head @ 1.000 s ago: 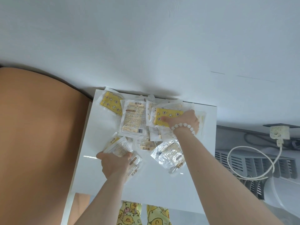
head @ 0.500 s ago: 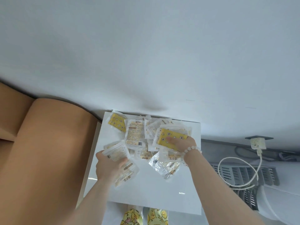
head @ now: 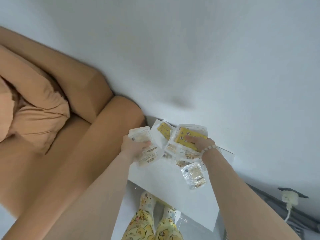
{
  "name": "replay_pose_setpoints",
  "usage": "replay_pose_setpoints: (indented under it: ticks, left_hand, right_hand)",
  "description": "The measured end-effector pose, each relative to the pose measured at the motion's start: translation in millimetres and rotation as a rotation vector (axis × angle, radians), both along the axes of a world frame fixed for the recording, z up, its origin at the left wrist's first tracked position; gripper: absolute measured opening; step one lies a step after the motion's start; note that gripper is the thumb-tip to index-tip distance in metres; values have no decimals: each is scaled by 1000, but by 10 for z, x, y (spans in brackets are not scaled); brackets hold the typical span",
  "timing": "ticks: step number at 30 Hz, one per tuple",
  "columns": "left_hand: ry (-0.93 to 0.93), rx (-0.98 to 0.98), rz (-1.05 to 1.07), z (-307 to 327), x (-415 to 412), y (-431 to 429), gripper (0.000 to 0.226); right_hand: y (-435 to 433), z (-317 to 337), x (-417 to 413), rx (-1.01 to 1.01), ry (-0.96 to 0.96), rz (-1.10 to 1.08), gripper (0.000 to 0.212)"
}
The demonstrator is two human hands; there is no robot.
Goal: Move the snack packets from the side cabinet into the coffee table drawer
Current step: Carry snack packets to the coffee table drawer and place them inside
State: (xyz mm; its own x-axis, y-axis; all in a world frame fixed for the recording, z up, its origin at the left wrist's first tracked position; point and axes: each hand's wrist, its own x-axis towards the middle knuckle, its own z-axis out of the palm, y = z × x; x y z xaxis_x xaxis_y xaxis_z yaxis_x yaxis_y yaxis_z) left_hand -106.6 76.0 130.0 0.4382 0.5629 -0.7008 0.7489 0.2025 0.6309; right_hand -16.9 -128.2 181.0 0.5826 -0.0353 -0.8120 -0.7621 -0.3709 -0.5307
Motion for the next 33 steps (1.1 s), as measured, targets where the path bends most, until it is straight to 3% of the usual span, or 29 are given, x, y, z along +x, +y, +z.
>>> replay_pose_setpoints:
  ticks: [4,7,9,11,13,15,17,22,24,28,33]
  left_hand:
    - [-51,-18,61,198,-272,389,58]
    - [-82,-28,121,333,-586,654,39]
    - [-73,-34,189,377,-881,856,59]
    - [-67,-47,264,417,-1201,1070,75]
    - [-93,-37,339,486,-1492,1248,70]
    - [-133,-28,399,566,-1818,1472,83]
    - [-167,-16,417,599,-2064,1620,81]
    - [-184,26,575,704,-3163,1960,59]
    - [-200,34,648,670,-3662,2079,61]
    - [-189,91,762,678,-4637,2230,49]
    - [-159,116,896,575,-5716,2362,70]
  right_hand:
    - [571,150,-53,33,-4,166,65]
    - [1024,285,-148,106,-28,255,38]
    - [1321,380,-298,126,-39,329,30]
    - [1612,438,-487,115,-26,414,38]
    - [1871,508,-706,115,-10,492,52]
    - [2201,547,-974,115,-4,564,56]
    - [2448,576,-1198,103,-12,633,64]
    - [3173,714,-2285,112,-6,876,57]
    - [3428,753,-2736,111,-7,955,57]
    - [3849,809,-3613,57,-53,1273,55]
    - [4189,782,-4677,46,-43,1442,65]
